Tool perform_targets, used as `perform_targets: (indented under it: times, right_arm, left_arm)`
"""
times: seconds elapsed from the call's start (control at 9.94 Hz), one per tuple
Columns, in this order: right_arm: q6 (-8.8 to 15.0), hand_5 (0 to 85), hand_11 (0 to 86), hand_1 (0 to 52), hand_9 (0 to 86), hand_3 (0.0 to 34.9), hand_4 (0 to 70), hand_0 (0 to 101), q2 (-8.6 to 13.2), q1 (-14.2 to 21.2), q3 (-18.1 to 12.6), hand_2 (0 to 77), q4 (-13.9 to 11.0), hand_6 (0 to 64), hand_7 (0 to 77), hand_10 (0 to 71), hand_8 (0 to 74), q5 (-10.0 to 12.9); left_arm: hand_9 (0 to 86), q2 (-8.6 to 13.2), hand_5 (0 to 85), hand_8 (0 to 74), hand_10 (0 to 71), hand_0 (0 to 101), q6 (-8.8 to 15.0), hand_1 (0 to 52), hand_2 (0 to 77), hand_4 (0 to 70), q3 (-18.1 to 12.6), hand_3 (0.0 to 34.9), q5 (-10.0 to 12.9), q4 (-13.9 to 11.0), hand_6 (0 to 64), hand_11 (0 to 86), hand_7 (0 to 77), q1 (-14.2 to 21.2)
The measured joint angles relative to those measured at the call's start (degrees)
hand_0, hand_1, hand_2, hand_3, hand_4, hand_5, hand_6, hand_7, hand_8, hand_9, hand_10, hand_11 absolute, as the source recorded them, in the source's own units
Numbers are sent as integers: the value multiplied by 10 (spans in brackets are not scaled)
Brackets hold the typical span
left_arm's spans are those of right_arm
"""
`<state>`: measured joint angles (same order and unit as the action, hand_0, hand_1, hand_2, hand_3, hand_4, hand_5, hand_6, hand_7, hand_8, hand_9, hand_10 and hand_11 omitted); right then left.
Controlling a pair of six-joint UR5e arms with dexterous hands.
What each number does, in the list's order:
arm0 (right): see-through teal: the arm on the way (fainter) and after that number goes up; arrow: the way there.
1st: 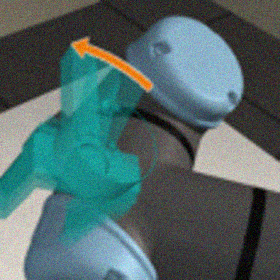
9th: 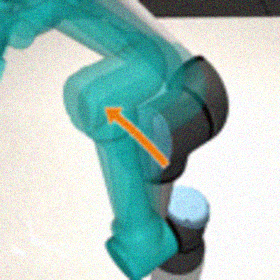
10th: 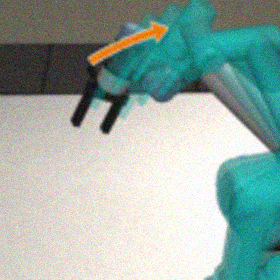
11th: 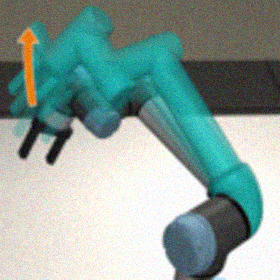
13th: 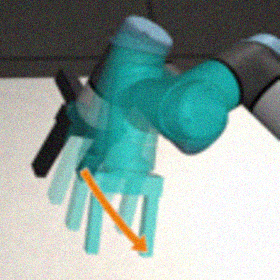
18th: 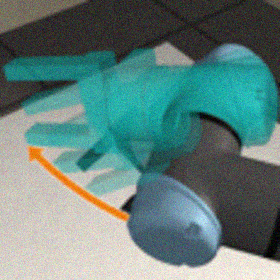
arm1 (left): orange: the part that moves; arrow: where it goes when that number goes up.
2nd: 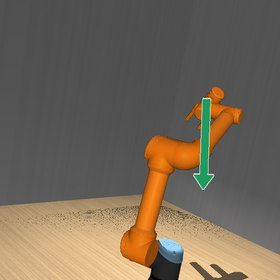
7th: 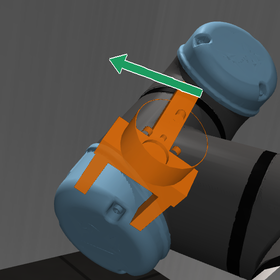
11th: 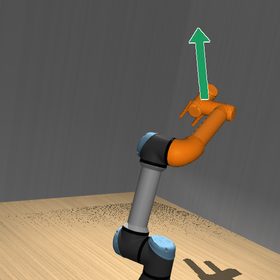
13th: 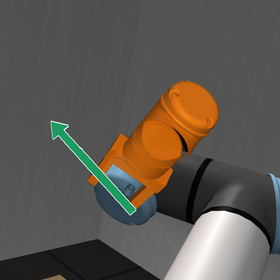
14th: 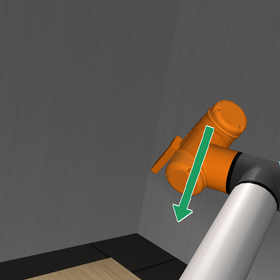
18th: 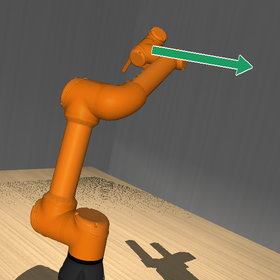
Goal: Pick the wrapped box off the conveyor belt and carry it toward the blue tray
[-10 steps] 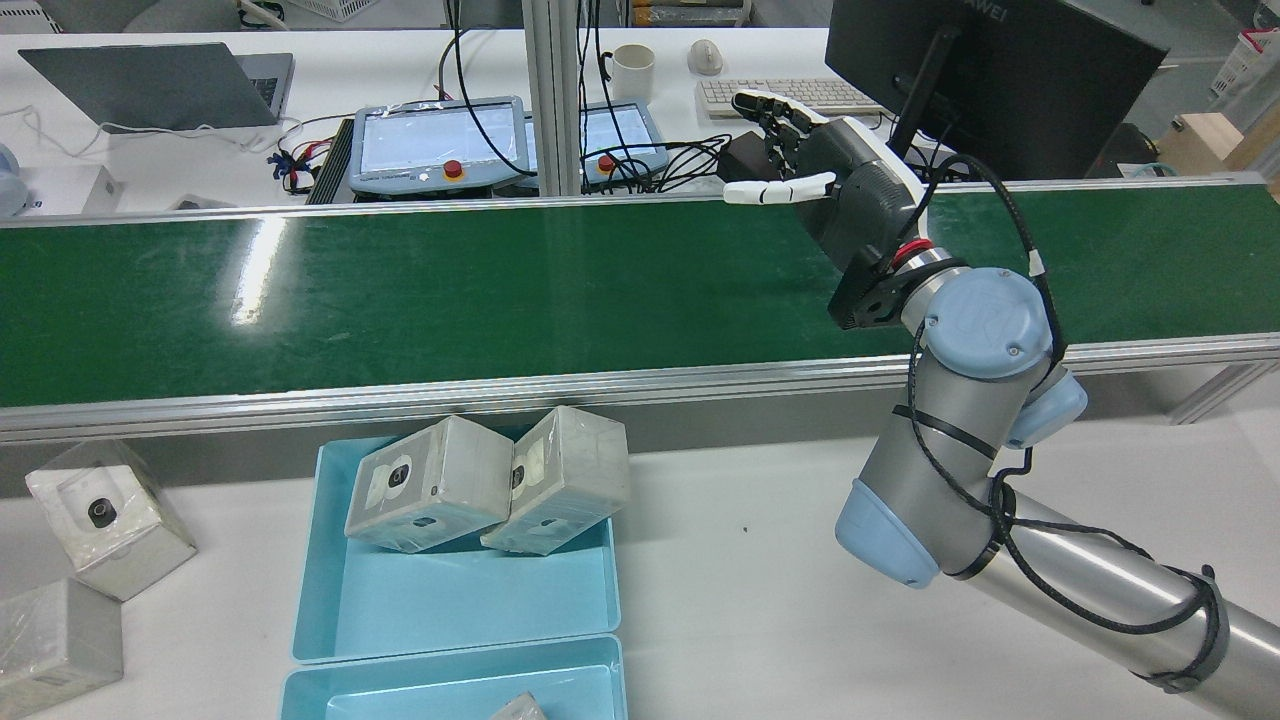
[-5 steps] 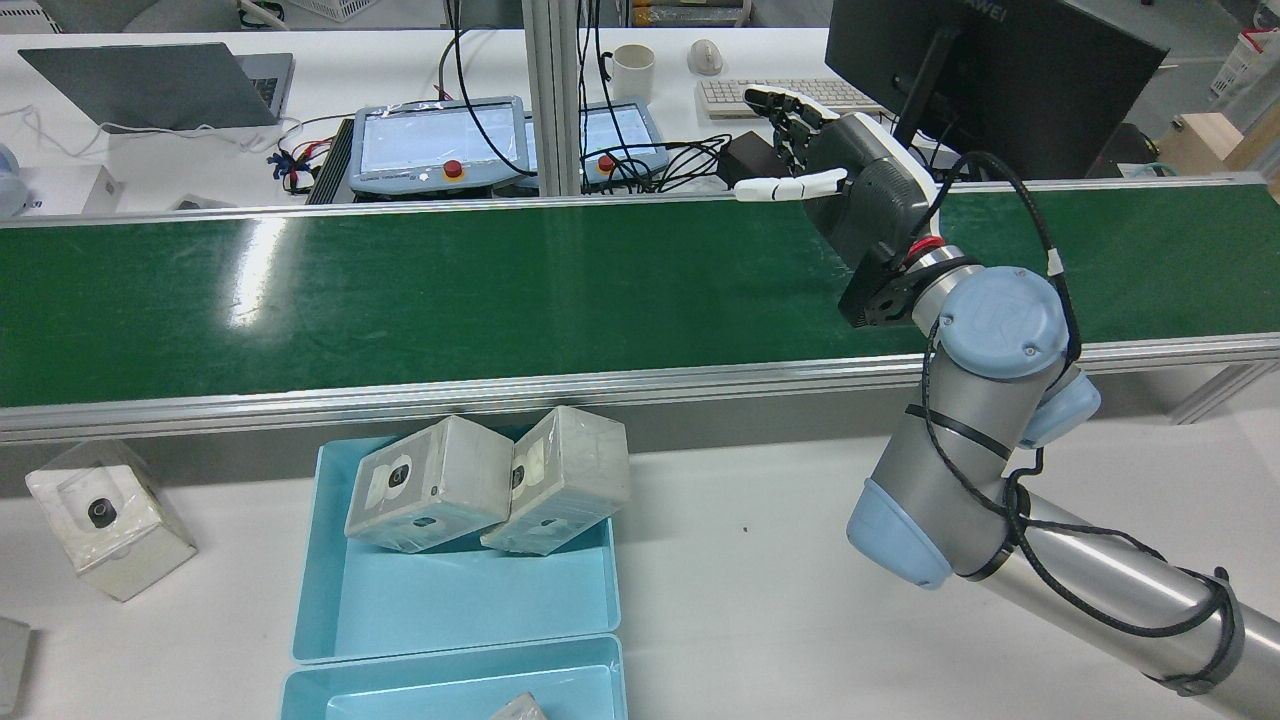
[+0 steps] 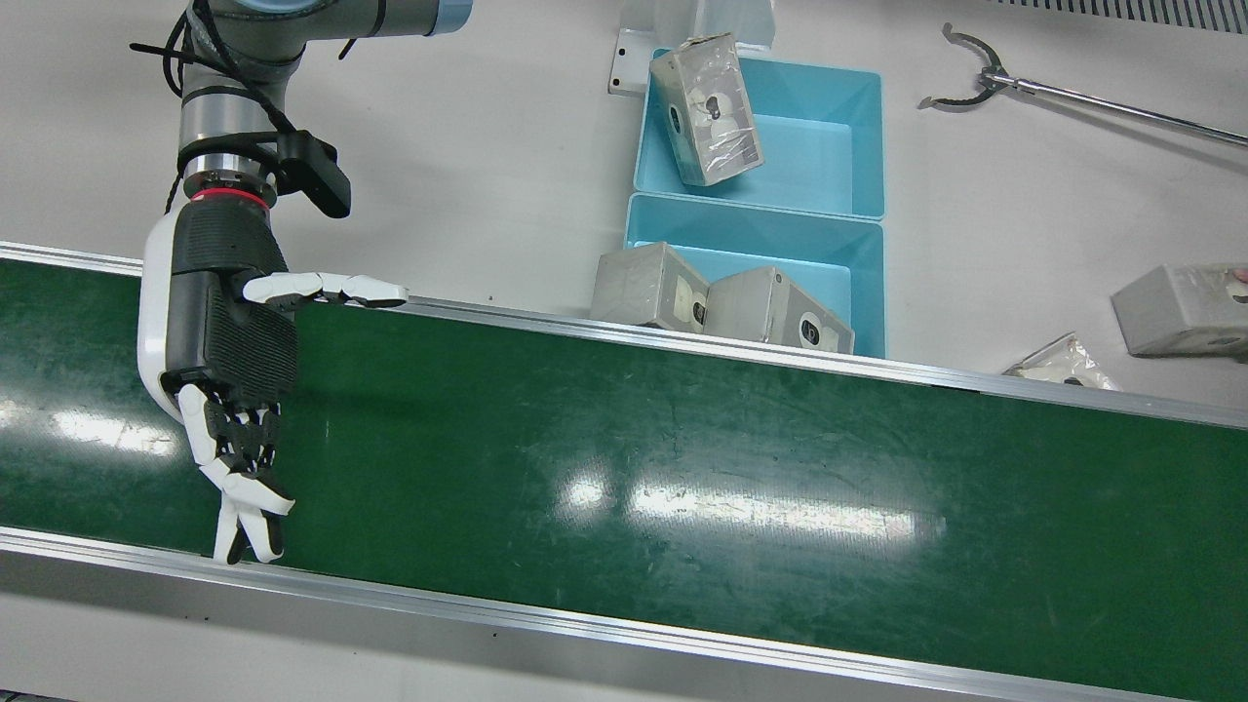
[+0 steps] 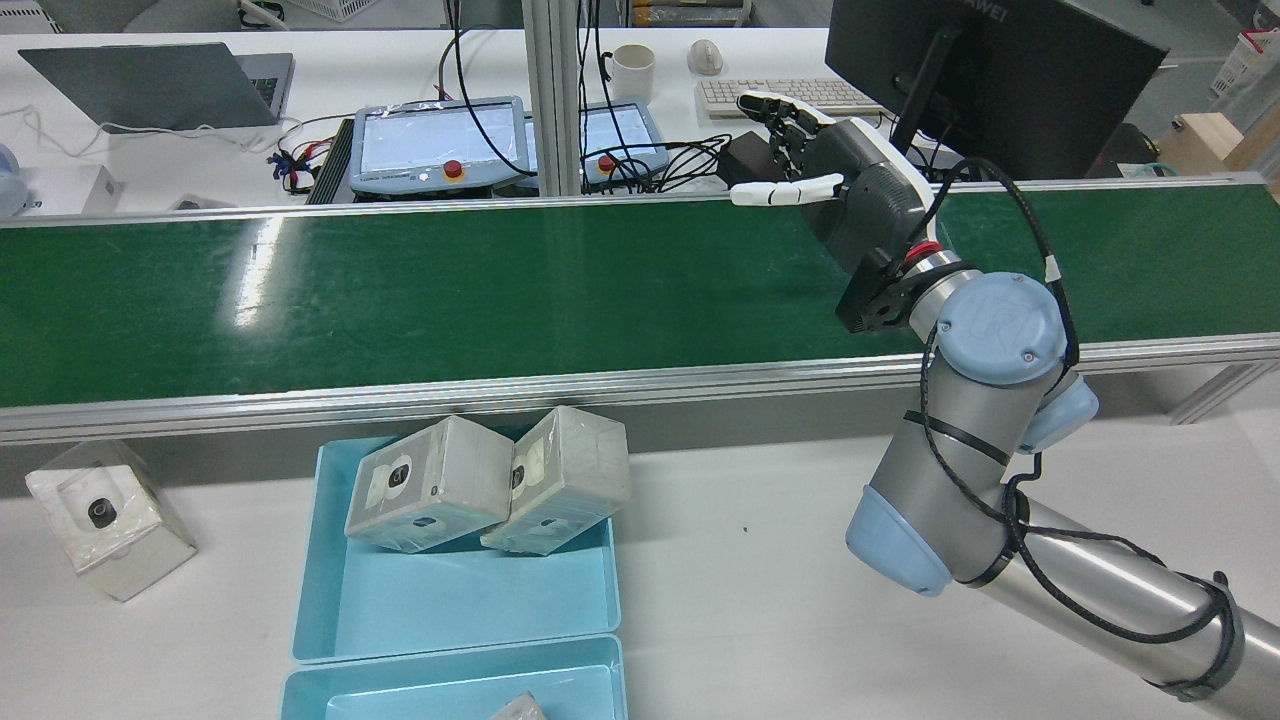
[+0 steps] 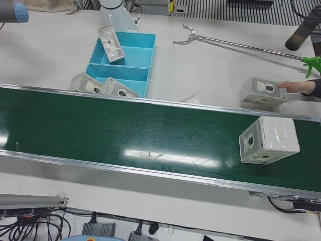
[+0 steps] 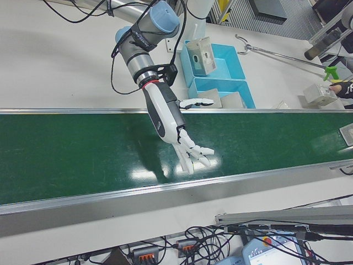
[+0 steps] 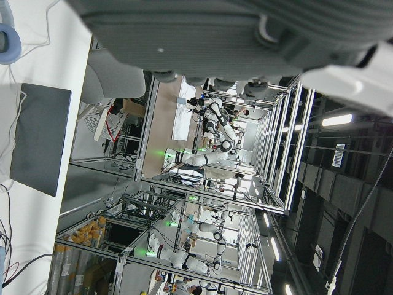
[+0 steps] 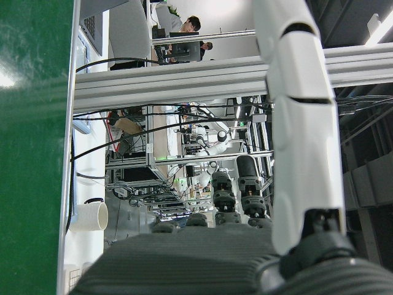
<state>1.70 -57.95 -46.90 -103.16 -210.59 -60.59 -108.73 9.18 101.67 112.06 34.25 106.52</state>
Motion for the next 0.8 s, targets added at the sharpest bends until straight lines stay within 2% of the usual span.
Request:
perform_targets:
  times: [0.4,0.5,0.8]
  right_arm:
    - [1,245,5,175,22,0,98,500,4,-10,-10,142,0,49,55,0,0,0]
    - [4,267,11,175,22,0,115,500,5,-9,-12,153,0,60,76,0,0,0]
    - [16,278,5,175,38,0,125,500,12,2,-9,158,-1,65,76,0,11,5]
  left_arm:
    - [0,0,11,5,5,0,0,0,11,0,0,0,0,0,5,5,0,0]
    - [5,0,11,5,5,0,0,0,5,0,0,0,0,0,5,5,5,0]
    - [0,0,11,5,5,0,0,0,5,0,0,0,0,0,5,5,0,0]
